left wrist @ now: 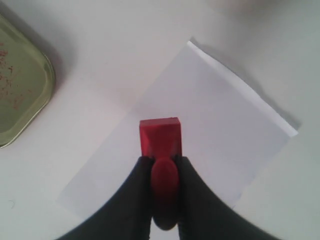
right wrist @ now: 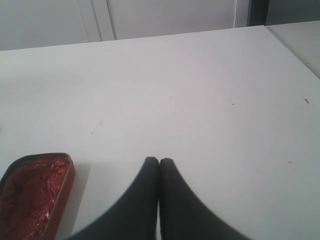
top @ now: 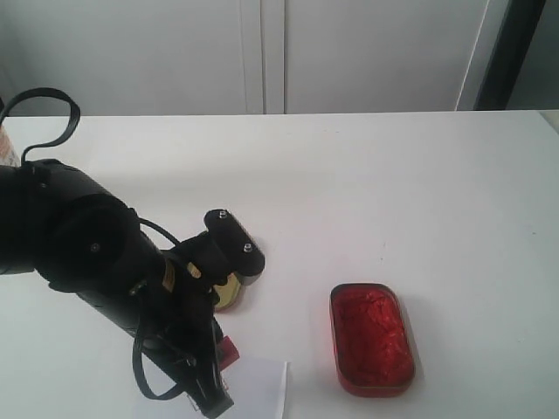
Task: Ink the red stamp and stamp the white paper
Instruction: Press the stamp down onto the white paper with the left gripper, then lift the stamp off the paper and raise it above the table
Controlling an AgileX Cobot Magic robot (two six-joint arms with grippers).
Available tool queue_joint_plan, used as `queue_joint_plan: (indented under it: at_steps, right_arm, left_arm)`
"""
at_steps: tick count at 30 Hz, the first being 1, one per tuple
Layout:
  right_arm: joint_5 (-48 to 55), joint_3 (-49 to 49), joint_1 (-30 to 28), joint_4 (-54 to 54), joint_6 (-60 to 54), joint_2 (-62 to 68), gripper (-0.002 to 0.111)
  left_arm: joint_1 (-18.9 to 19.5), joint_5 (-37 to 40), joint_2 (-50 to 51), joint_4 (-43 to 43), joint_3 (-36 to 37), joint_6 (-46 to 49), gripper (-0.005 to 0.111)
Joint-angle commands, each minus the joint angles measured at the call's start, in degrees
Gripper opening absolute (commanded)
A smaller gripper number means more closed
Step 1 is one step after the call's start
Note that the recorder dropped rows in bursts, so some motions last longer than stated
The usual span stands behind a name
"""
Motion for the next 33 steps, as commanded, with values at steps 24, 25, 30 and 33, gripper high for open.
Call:
queue_joint_plan:
  at_steps: [24, 25, 30, 33]
  right_arm:
    - [-0.8, 0.3, -0.2, 0.0, 0.2, -0.2, 0.0]
    - [-0.8, 0.3, -0.2, 0.0, 0.2, -0.2, 0.0]
    - [-0.8, 0.3, -0.2, 0.0, 0.2, -0.2, 0.0]
    - [-0.8, 0.3, -0.2, 0.0, 0.2, -0.2, 0.0]
  left_arm:
    - [-0.3, 0.6, -0.9, -0.3, -11.2, 3.0, 0.0]
    - [-0.3, 0.5, -0.9, -0.3, -11.8, 3.0, 0.0]
    - [-0.3, 0.5, -0.5, -0.2, -15.0, 5.5, 0.0]
    - [-0.3, 0.4, 0.1, -0.1, -17.1, 5.7, 0.0]
